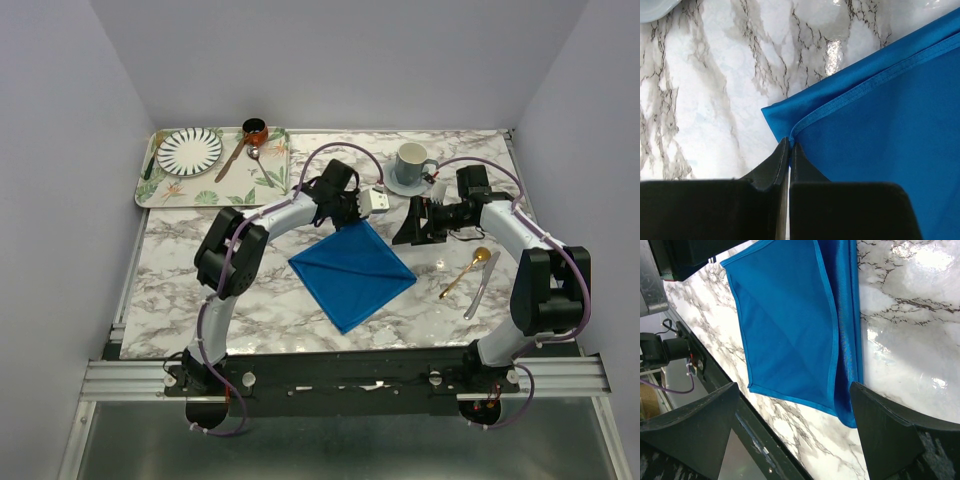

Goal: Fold the napkin into a case and place the utensils inside
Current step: Fold the top corner of the square-folded napkin at the center of the board, then smooth out the top corner of the square-folded napkin at the center of the board.

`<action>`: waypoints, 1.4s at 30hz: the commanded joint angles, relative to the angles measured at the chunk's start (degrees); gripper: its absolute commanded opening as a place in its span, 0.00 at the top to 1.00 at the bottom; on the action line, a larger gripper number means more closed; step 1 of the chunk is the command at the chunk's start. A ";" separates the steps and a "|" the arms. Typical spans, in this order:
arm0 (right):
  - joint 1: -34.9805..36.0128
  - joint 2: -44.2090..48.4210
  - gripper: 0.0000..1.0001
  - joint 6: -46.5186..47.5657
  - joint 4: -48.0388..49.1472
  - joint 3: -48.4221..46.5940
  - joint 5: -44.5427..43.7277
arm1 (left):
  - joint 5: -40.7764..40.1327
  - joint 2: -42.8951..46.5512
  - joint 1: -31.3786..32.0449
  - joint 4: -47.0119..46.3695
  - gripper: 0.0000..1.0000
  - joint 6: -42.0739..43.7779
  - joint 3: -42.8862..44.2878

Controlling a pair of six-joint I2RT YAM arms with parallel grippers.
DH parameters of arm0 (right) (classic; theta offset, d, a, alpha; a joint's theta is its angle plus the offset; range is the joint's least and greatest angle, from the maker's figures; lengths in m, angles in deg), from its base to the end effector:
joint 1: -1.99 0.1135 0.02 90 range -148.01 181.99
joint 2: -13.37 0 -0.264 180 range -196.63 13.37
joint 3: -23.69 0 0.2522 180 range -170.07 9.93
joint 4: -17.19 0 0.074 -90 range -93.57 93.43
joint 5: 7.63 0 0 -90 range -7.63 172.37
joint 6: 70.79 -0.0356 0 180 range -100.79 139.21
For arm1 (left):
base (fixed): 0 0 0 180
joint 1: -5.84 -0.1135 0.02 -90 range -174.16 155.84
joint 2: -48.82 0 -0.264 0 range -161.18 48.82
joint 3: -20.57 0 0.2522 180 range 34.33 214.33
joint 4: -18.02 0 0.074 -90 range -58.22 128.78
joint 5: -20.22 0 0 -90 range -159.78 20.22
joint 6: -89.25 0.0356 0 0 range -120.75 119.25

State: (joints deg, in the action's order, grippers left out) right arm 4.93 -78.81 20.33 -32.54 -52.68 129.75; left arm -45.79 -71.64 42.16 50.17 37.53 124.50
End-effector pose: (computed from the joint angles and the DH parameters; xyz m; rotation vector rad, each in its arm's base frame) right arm 0.3116 0.0422 0.2193 -0.3286 2.5083 1.1135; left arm 0.3668 -0.2876 0.1893 1.5890 1.7722 -0.4887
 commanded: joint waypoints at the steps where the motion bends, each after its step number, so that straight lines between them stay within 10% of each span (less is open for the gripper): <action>1: 0.14 -0.19 0.00 0.72 -0.86 -0.50 0.70 | -1.31 -1.18 -0.54 -0.64 0.93 -0.40 1.85; 11: 0.14 0.25 0.00 0.98 -1.04 0.03 0.70 | -2.36 -2.32 -0.98 -0.90 0.84 -1.02 2.73; 21: 0.05 4.28 0.00 0.90 -0.51 0.64 2.63 | -2.29 5.84 -7.99 -8.72 0.35 -19.89 -0.78; 32: 3.20 8.16 0.00 -5.07 5.54 4.77 11.33 | 22.67 27.46 -13.90 -18.37 0.35 -55.30 -26.48; 42: 12.17 -0.80 0.00 -20.54 20.75 8.73 17.58 | 27.08 23.18 -9.95 -47.39 0.39 -83.45 -42.53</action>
State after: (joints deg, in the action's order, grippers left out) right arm 14.37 -76.96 8.33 -20.89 -45.16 143.06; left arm -22.14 -45.98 31.27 16.75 -32.28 83.54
